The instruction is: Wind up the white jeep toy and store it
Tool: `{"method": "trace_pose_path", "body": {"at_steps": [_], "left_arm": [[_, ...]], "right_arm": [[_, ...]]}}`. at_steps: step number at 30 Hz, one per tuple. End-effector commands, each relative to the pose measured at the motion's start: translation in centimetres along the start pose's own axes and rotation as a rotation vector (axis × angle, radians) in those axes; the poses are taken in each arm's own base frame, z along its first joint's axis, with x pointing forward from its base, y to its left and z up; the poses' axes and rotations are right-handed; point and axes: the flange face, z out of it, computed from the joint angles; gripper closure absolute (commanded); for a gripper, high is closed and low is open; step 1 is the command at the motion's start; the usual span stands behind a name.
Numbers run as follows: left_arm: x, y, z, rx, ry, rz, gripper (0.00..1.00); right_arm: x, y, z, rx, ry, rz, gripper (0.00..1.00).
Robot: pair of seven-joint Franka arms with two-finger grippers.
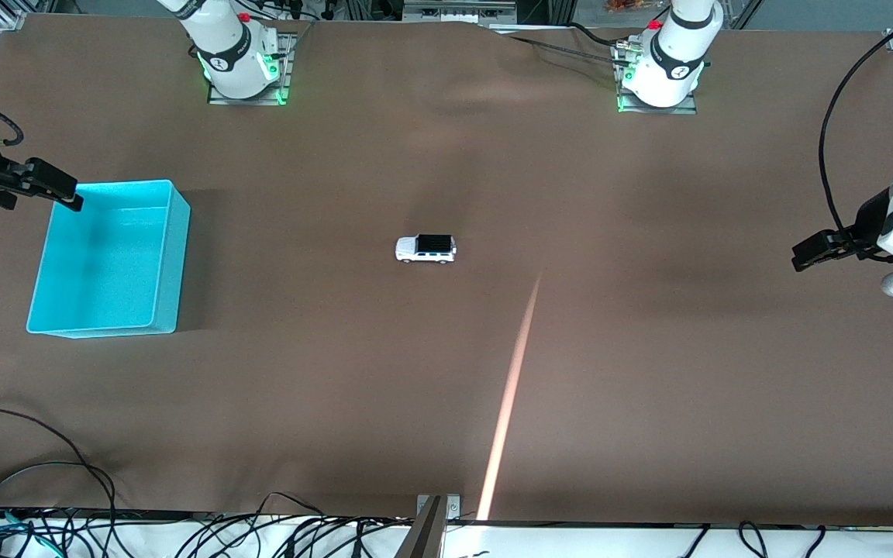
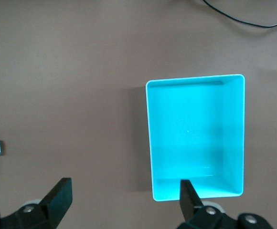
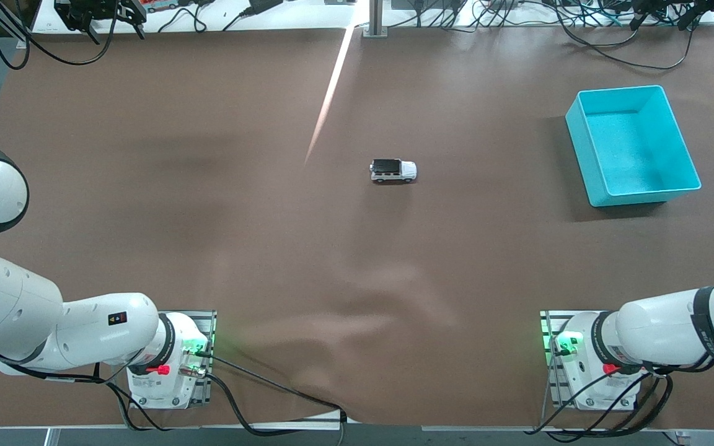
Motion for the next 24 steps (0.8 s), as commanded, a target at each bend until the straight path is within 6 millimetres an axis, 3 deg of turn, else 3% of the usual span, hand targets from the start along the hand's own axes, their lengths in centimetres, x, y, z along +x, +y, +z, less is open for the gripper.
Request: {"method": "trace_pose_path", "body": {"at_steps": [1,4,24], "left_arm": [[-0.4,1.5,-0.5,-0.015,-0.042,0.053,0.0],[-1.2,3.0,-0.1,0.005,-0.078,0.086,0.0],[-1.2,3.2,0.0,0.039,-0.079,0.1,0.0]], "right_arm": [[-0.2,-0.3,-0.9,-0.005,0.005,-0.016,0.0],[-0.2,-0.9,-1.0,-0.004,0.005,-0.028,0.0],[-0.6,-0.7,0.6,-0.005,-0.067,0.026,0.0]]}}
